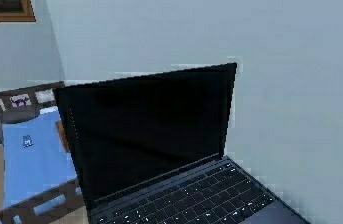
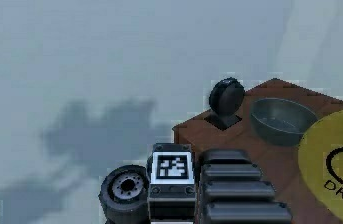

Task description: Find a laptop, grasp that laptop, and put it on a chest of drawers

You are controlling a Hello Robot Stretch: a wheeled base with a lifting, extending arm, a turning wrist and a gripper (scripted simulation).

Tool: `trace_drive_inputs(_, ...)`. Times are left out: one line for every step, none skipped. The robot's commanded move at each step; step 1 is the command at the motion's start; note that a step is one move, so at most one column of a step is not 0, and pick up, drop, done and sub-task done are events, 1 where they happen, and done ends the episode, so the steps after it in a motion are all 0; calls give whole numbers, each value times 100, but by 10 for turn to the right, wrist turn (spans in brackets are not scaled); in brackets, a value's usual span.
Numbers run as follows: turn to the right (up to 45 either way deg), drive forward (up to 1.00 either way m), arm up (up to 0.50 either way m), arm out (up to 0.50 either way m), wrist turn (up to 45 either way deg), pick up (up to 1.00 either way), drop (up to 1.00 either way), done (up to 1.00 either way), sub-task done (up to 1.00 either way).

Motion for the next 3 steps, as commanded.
trace_drive_inputs(-60, 0, 0, 0, 0, 0, 0, 0, 0)
trace_drive_inputs(-450, 0, 0, 0, 0, 0, 0, 0, 0)
trace_drive_inputs(-450, 0, 0, 0, 0, 0, 0, 0, 0)
